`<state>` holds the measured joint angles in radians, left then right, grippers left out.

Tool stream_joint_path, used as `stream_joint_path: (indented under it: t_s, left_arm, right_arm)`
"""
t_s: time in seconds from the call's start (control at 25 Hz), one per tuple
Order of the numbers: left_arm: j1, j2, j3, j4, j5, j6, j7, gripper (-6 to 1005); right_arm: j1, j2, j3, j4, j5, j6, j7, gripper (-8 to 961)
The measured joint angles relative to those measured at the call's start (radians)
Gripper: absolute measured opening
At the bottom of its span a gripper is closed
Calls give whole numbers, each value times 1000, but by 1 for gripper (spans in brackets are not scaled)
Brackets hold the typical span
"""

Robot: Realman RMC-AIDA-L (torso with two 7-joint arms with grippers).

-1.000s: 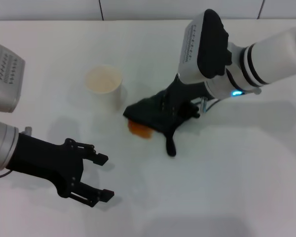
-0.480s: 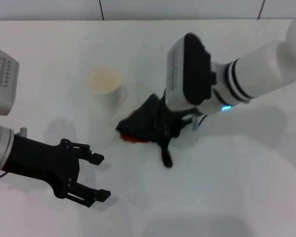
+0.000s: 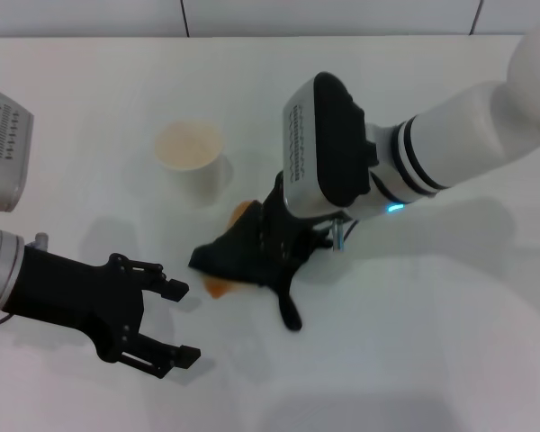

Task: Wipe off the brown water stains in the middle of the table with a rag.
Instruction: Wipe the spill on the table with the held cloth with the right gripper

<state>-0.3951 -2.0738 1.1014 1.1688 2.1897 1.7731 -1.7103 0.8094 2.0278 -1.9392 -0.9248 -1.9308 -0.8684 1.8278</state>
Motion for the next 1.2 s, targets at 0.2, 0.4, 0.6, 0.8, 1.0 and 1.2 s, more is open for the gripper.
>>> stream_joint_path:
  t_s: [0.2, 0.4, 0.6, 0.8, 1.0, 1.2]
  left_arm:
    - [0, -1, 0, -1, -1, 0, 2, 891]
    - [0, -1, 0, -1, -4, 0, 3, 891]
    - [-1, -2, 0, -1, -6, 0, 3, 891]
    - [-1, -2, 0, 0, -6, 0, 3, 891]
    - [-2, -1, 0, 0, -6, -1, 3, 891]
    - [-7, 0, -1, 0, -5, -1, 3, 891]
  right_arm:
    - [23, -2, 4, 69, -11, 99, -7, 30]
    - [40, -4, 7, 117, -12, 175, -15, 31]
    - [35, -5, 7, 122, -12, 224, -21, 30]
    - [32, -4, 0, 106, -13, 203, -25, 30]
    - [27, -1, -5, 78, -12, 127, -37, 30]
    - [19, 0, -14, 33, -2, 48, -47, 29]
